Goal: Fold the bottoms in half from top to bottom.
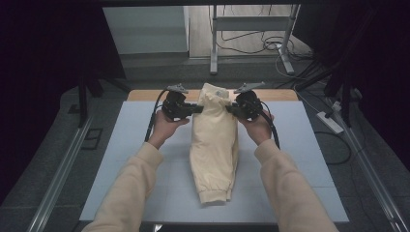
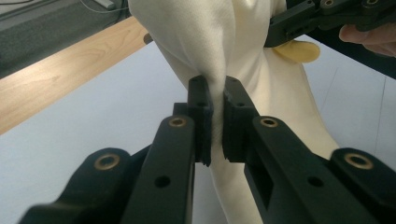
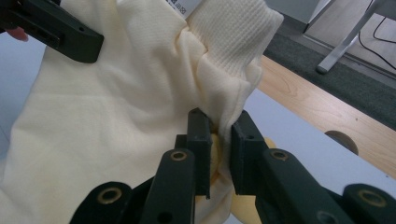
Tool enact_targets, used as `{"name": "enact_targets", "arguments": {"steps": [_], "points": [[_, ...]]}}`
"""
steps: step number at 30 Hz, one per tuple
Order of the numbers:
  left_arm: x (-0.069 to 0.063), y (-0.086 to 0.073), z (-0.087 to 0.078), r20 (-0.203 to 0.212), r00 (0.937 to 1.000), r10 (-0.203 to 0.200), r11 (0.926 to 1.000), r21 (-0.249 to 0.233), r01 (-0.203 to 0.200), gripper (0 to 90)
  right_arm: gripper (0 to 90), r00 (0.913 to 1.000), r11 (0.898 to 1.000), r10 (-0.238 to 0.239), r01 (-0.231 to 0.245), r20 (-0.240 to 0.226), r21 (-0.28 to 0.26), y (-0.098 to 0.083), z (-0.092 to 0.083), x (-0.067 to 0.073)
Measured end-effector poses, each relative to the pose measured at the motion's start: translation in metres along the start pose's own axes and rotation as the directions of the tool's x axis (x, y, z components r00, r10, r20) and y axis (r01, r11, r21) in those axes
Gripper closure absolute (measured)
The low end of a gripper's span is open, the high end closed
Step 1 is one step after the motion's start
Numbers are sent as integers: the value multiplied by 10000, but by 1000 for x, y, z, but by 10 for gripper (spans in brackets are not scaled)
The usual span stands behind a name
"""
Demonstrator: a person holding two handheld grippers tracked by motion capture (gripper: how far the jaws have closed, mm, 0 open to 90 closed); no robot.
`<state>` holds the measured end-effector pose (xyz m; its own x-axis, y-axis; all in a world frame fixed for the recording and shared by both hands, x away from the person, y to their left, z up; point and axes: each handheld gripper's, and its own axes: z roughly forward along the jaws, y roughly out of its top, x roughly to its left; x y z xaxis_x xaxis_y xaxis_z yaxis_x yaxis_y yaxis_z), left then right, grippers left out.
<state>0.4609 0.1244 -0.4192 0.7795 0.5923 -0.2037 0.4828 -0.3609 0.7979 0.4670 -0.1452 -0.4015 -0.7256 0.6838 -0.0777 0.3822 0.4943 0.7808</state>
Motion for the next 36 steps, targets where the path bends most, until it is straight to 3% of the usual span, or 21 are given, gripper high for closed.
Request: {"name": "enact_targets", "arguments": {"steps": [5, 10, 12, 17, 26, 32, 36], "points": [[0, -4, 4, -5, 10000, -3, 9999, 146, 3, 831, 797, 9999, 9999, 146, -146, -8, 80, -8, 5, 1], [-1, 3, 5, -141, 9996, 246, 9996, 172, -244, 831, 798, 9996, 9996, 276, -276, -58, 23, -8, 4, -3], [2, 14, 4, -146, 9995, 273, 9992, 279, -269, 832, 800, 9998, 9998, 207, -207, 5, 60, -3, 2, -7], [1, 39, -6, -279, 9980, 559, 9982, -207, -565, 833, 802, 9990, 9975, 345, -326, 298, -634, 17, -12, -17], [4, 35, 0, -335, 9980, 544, 9985, -65, -546, 833, 804, 9990, 9989, 279, -266, 335, -387, 14, -6, -20], [4, 57, -14, -578, 9955, 751, 9953, -563, -783, 833, 806, 9971, 9961, 52, 15, 763, -878, 36, -17, -24], [6, 55, -14, -551, 9956, 759, 9957, -496, -786, 833, 805, 9968, 9946, 35, 48, 796, -1036, 40, -20, -24]]}}
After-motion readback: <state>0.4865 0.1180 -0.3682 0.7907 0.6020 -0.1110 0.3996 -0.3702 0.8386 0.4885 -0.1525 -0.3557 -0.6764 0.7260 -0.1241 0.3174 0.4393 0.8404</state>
